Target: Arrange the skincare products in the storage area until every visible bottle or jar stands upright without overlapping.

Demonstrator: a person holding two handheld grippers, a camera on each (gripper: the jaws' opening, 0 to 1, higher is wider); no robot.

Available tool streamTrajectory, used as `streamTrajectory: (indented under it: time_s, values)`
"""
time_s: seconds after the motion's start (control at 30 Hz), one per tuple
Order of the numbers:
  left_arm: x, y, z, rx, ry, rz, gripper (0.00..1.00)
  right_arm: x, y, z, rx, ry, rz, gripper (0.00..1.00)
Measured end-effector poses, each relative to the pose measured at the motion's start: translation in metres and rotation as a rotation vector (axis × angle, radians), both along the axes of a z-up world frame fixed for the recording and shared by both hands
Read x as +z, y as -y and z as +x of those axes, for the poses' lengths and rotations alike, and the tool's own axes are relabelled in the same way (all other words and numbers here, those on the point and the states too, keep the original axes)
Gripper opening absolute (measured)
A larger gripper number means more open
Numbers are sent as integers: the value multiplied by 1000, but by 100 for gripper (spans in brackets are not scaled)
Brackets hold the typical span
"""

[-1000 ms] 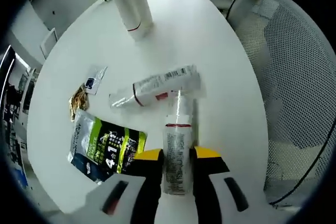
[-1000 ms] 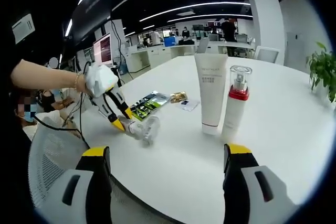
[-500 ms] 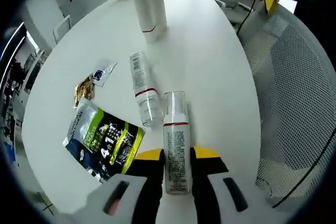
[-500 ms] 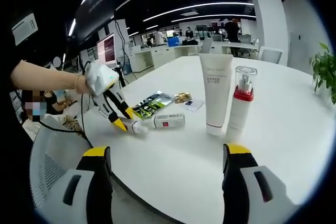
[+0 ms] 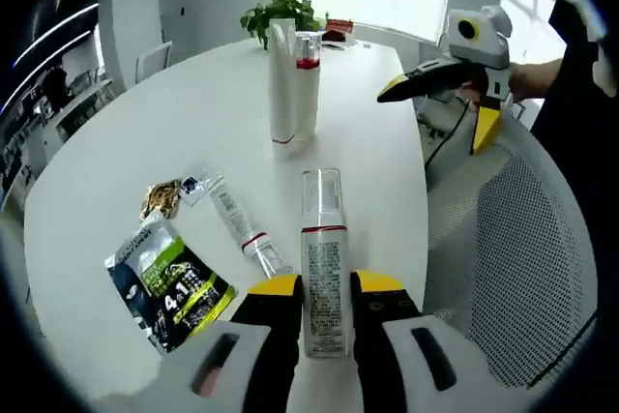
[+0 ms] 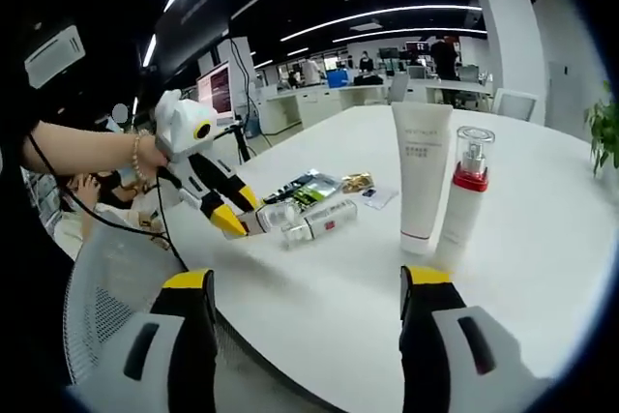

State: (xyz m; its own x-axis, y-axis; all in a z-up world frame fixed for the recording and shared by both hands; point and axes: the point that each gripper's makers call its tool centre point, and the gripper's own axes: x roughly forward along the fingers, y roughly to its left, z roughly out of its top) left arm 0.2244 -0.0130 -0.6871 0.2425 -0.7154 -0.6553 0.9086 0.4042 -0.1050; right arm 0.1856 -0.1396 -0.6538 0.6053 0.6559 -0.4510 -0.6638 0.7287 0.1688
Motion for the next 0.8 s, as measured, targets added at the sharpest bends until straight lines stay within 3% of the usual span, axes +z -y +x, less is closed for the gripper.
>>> streamTrajectory:
  time_s: [0.13, 0.27, 0.37, 0.47, 0.67, 0.8]
  values:
    - [14, 18, -4, 10, -9, -96, 24, 7, -6, -2, 23, -1, 62, 73]
    - [33, 38, -15, 12, -21, -189, 24, 20, -15, -6, 75, -24, 189, 68]
    - [50, 59, -28, 0, -32, -249, 24, 31, -15, -3, 61, -34, 296, 58]
    - [64, 74, -34, 0, -49, -331, 24, 40, -11, -1, 42, -35, 353, 55]
    - [74, 81, -33, 2, -66, -414, 24, 61, -4, 7, 24, -36, 473, 43]
    - [85, 93, -41, 5, -71, -461, 24, 74, -4, 12, 10, -33, 537, 43]
